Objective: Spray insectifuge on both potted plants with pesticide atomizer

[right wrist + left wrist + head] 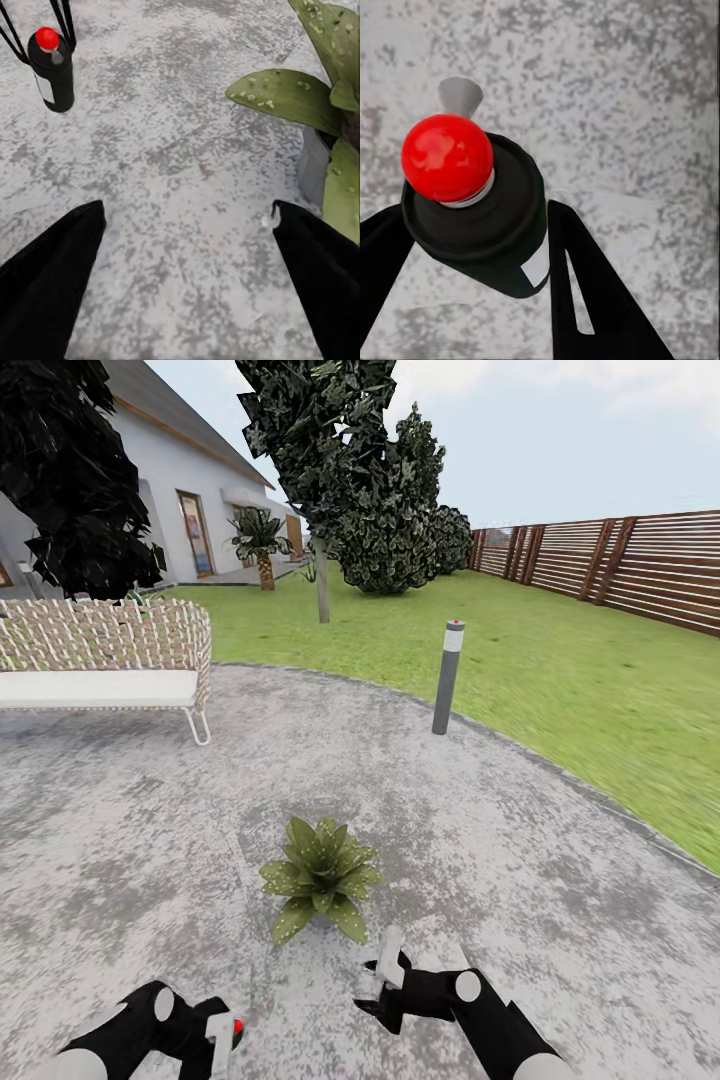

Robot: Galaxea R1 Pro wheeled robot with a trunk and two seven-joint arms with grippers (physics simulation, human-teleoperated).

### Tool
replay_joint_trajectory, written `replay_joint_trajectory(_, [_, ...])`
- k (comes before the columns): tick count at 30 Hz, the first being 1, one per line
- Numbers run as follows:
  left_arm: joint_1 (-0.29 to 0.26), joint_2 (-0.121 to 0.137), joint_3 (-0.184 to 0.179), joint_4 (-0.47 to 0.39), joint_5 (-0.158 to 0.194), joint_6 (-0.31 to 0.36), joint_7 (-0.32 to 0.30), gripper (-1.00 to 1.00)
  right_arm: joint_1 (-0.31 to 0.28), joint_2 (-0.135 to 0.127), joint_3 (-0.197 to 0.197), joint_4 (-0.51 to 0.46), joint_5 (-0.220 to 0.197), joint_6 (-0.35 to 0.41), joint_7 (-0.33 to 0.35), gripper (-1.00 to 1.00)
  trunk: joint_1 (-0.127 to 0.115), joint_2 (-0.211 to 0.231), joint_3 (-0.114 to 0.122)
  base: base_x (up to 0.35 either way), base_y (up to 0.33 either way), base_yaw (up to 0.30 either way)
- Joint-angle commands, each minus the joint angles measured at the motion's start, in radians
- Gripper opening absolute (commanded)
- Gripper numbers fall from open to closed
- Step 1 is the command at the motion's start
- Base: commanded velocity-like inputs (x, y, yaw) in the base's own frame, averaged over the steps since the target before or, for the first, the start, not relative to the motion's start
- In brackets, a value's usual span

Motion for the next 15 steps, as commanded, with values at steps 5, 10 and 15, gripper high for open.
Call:
replay_joint_trajectory(5, [0.003,0.003,-0.001,0.063,0.141,-0.004,0.162,-1.0,0.0,-0.045,-0.008,0.017,0.005,-0.006,-0.164,1.0,0.0,0.0,-0.001,0.0,0.0,0.0])
replay_joint_trajectory(10, [0.005,-0.004,0.0,0.128,0.425,-0.003,0.299,-1.0,0.001,-0.157,-0.019,0.255,-0.005,-0.008,-0.462,1.0,0.0,0.0,-0.001,0.0,0.0,0.0])
replay_joint_trajectory(15, [0.032,-0.005,-0.001,0.205,0.772,-0.005,0.48,-1.0,0.005,-0.193,-0.157,0.453,-0.118,-0.016,-0.832,1.0,0.0,0.0,-0.001,0.0,0.0,0.0])
